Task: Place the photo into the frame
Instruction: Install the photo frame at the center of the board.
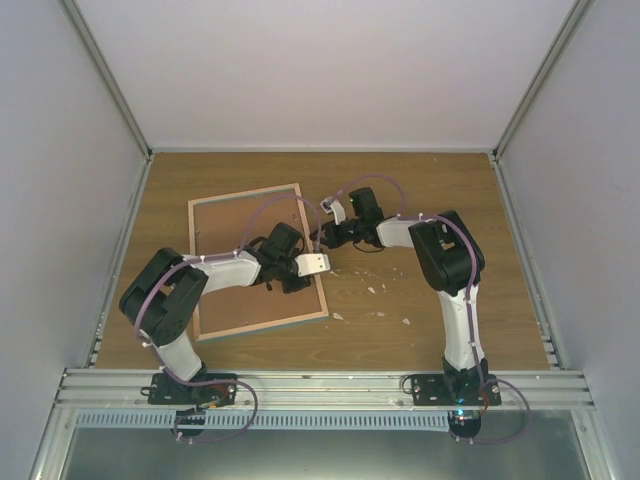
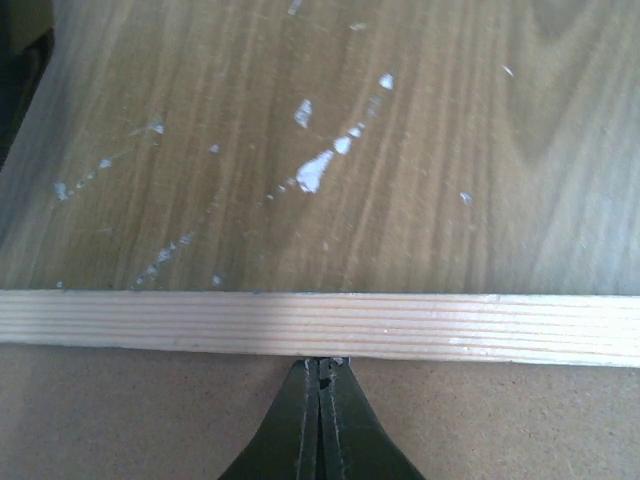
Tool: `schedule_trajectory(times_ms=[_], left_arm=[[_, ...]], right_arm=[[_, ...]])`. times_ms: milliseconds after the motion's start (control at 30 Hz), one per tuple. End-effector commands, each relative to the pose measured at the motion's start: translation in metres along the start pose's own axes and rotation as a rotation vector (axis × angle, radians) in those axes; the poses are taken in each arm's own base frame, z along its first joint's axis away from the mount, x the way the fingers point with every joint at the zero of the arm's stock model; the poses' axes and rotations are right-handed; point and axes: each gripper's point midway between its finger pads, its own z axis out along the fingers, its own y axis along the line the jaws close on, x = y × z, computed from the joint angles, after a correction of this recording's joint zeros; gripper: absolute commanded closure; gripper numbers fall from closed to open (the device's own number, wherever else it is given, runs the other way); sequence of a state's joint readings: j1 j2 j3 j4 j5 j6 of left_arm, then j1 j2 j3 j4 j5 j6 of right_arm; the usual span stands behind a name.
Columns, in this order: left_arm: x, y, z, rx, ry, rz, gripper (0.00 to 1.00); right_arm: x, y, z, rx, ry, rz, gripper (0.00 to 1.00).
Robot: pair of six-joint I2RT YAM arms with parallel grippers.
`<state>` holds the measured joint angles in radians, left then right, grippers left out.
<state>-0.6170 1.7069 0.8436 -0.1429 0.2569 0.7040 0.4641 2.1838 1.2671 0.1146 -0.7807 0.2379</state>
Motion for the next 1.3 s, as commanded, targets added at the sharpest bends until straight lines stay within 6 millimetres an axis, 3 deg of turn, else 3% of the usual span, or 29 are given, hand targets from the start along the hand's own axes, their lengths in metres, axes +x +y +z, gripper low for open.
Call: schedule_trajectory(times_ms=[0, 100, 300, 433, 533, 700, 1033, 1267], left_arm=[[0.01, 0.019, 0.021, -0.076, 0.027, -0.126, 1.0], [0.006, 0.026, 0.019, -0.087, 0.023, -0.171, 1.0], [-0.008, 0.018, 0.002, -0.051, -0.044, -0.162, 0.99], [-0.012, 0.022, -0.016, -0.009, -0.057, -0.138, 0.74], [-0.008, 0.026, -0.028, 0.0, -0.054, -0.081, 0.61], [0.008, 0.038, -0.031, -0.009, -0.011, 0.0, 0.51], [-0.007, 0.024, -0.012, 0.001, -0.032, 0.055, 0.5], [-0.017, 0.064, 0.007, -0.09, -0.013, -0.109, 0.62]], right_arm=[[0.124, -0.02, 0.026, 0.095, 0.305, 0.208, 0.99], [0.124, -0.019, 0.027, 0.093, 0.305, 0.211, 0.99], [0.123, -0.019, 0.026, 0.098, 0.305, 0.208, 0.99], [0.113, -0.019, 0.024, 0.097, 0.289, 0.193, 0.99], [0.106, -0.019, 0.022, 0.101, 0.274, 0.183, 0.99], [0.105, -0.023, 0.02, 0.099, 0.269, 0.188, 0.99], [0.107, -0.022, 0.02, 0.084, 0.269, 0.202, 0.99], [0.107, -0.02, 0.019, 0.077, 0.268, 0.205, 0.99]])
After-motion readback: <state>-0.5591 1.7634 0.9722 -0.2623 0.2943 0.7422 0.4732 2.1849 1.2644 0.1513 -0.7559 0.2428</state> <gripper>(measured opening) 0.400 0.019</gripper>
